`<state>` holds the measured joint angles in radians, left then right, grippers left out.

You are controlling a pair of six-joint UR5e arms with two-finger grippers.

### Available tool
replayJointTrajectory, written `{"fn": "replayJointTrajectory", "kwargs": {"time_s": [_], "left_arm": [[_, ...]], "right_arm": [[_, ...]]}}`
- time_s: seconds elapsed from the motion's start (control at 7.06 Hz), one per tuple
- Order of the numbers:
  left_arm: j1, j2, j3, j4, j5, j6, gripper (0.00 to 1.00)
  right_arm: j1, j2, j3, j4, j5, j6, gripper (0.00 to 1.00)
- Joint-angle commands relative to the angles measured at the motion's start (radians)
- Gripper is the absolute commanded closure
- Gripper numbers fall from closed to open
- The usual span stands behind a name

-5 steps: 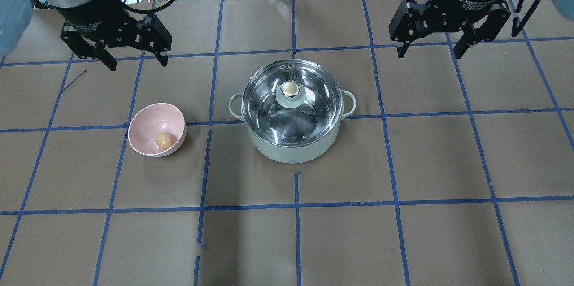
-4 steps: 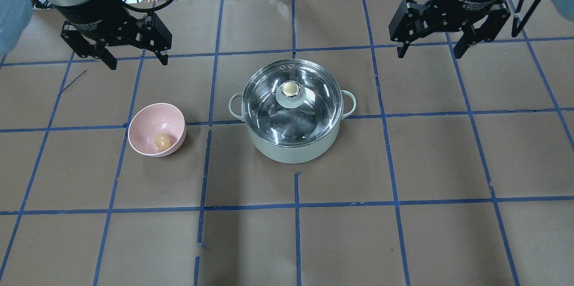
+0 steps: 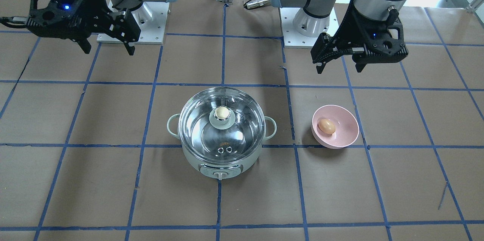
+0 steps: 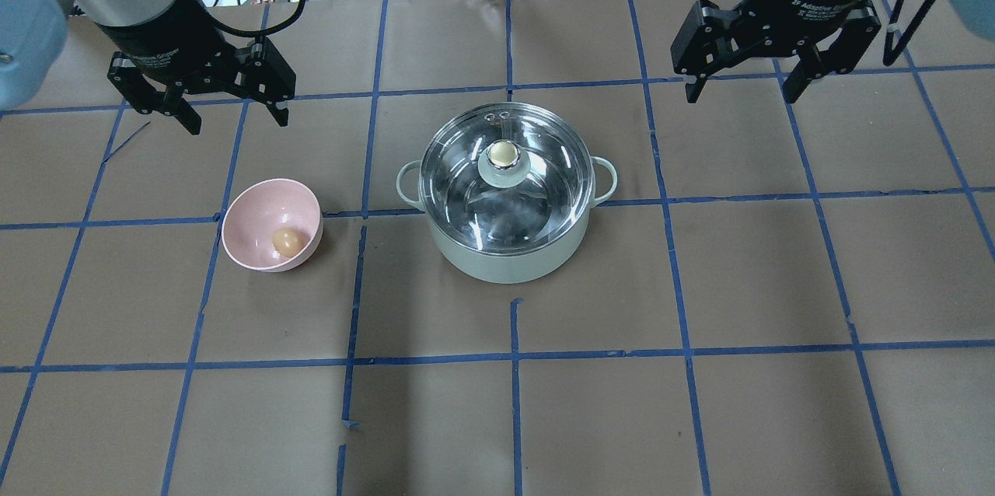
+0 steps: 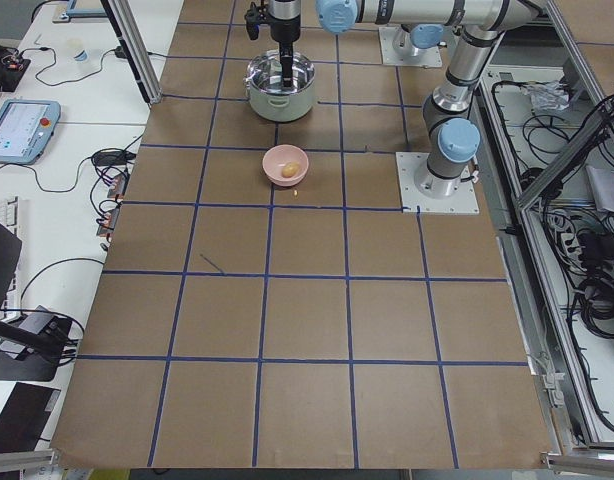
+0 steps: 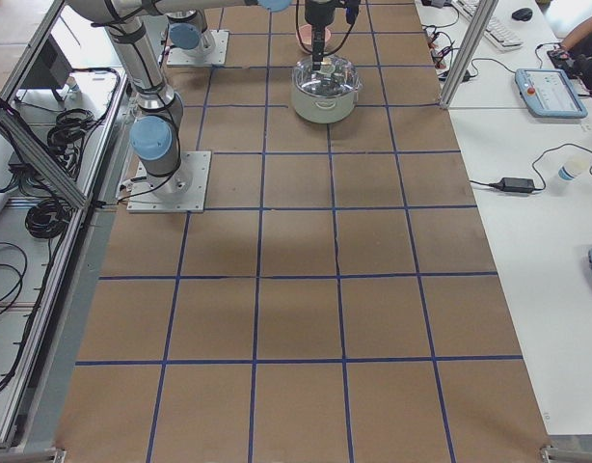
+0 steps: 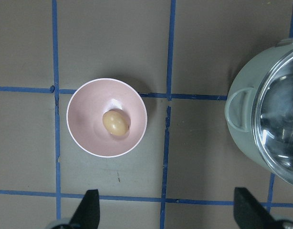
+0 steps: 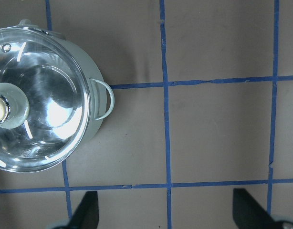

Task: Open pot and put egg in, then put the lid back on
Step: 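Move the left gripper over the egg while the right reaches the lid knob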

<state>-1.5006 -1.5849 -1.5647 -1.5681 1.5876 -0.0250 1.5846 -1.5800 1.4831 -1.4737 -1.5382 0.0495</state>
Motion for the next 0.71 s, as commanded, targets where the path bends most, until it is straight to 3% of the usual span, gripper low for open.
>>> {"fn": "replayJointTrajectory", "kwargs": {"time_s": [0.0, 0.14, 0.28, 0.57], "left_arm": [[0.101, -0.003, -0.099, 0.109, -0.005, -0.012, 0.0], [0.114, -0.013, -0.135, 0.193, 0.002, -0.015, 0.0], [0.112, -0.058, -0.165, 0.206, 0.0, -0.103, 0.0], [0.111, -0.131, -0.225, 0.385, 0.018, -0.137, 0.0]], "right_arm": [[0.009, 0.012, 0.003, -0.032, 0.009, 0.003, 0.0], [0.046, 0.052, -0.015, -0.066, 0.01, 0.018, 0.0], [0.122, 0.11, -0.083, -0.072, -0.003, 0.045, 0.0], [0.268, 0.318, -0.266, -0.091, -0.003, 0.2, 0.0]]}}
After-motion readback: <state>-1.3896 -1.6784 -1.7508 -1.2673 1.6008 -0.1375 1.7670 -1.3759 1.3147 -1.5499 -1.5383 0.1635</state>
